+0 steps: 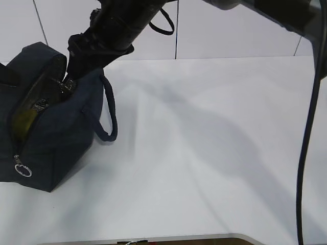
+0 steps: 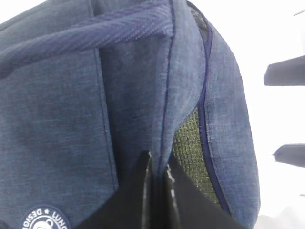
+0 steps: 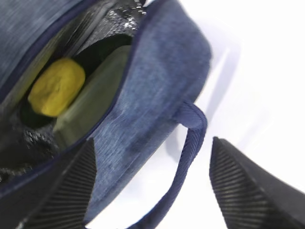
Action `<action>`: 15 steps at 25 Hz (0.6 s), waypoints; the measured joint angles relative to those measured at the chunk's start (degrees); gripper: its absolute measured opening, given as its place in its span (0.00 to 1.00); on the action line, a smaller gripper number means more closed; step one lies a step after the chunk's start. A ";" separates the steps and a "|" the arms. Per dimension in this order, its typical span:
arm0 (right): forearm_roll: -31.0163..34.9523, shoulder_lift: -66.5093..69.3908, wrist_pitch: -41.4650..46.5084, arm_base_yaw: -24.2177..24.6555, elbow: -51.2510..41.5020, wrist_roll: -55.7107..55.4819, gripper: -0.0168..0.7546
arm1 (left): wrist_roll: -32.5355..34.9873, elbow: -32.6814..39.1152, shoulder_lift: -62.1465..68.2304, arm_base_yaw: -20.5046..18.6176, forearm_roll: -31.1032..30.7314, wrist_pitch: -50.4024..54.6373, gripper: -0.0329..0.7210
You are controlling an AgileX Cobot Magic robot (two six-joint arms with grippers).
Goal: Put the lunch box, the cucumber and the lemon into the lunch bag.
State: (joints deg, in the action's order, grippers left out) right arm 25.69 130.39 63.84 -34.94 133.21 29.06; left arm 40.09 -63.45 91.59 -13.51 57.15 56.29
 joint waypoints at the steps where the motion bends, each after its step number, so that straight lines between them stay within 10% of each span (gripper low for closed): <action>1: -1.31 -0.04 0.32 0.00 0.00 -4.12 0.78 | 0.10 0.00 0.00 0.00 0.00 0.00 0.02; 15: -5.70 -0.04 1.04 0.88 0.00 -35.42 0.78 | 0.10 0.00 0.00 0.00 0.00 0.00 0.02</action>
State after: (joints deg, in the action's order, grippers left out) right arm 19.99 130.35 64.88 -34.06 133.21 -6.36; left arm 40.19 -63.45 91.59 -13.51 57.15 56.29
